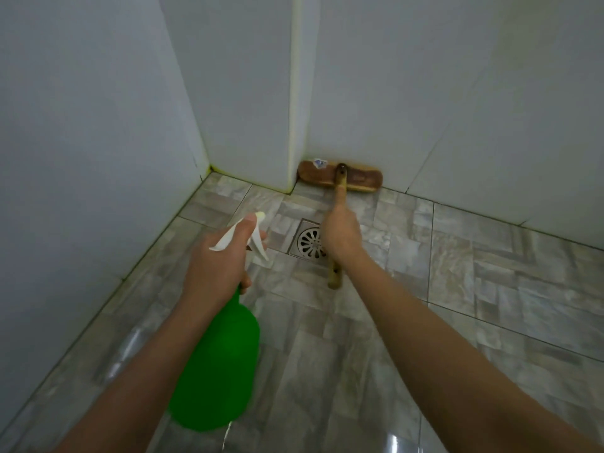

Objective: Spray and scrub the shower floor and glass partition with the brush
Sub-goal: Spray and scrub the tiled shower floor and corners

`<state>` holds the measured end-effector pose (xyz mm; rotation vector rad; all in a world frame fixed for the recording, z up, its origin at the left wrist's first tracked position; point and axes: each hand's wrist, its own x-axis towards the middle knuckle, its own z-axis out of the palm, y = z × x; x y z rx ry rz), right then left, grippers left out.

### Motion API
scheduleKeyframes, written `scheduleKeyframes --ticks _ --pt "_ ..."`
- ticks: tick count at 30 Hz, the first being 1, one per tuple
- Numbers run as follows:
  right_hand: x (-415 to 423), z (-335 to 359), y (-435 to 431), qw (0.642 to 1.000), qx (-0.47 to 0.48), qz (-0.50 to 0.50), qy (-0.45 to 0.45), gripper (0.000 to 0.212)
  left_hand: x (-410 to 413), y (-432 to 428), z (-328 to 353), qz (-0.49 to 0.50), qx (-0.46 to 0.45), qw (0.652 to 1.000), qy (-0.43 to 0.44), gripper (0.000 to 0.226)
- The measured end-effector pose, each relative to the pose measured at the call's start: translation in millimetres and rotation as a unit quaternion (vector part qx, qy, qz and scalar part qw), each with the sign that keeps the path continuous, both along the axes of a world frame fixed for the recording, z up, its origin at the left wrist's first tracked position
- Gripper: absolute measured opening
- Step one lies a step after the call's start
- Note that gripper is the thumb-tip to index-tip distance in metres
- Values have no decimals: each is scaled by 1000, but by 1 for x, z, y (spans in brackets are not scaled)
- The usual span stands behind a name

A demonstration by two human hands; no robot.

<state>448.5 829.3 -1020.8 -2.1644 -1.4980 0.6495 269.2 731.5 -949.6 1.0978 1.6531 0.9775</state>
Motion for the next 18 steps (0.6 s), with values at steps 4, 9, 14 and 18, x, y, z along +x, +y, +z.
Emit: scheduleKeyframes --ticks 4,9,14,18 --pt "64 -11 -40 998 -8 -47 -37 65 -1 3 5 13 6 1000 -17 42" --pt "36 -14 -3 998 -7 -66 -14 61 24 2 13 -31 9 999 5 44" --pt "86 -5 -26 988 -3 120 -101 64 55 2 14 -54 21 998 4 60" --pt "213 -9 -90 988 -17 -18 -151 51 74 -8 23 -56 27 997 -49 63"
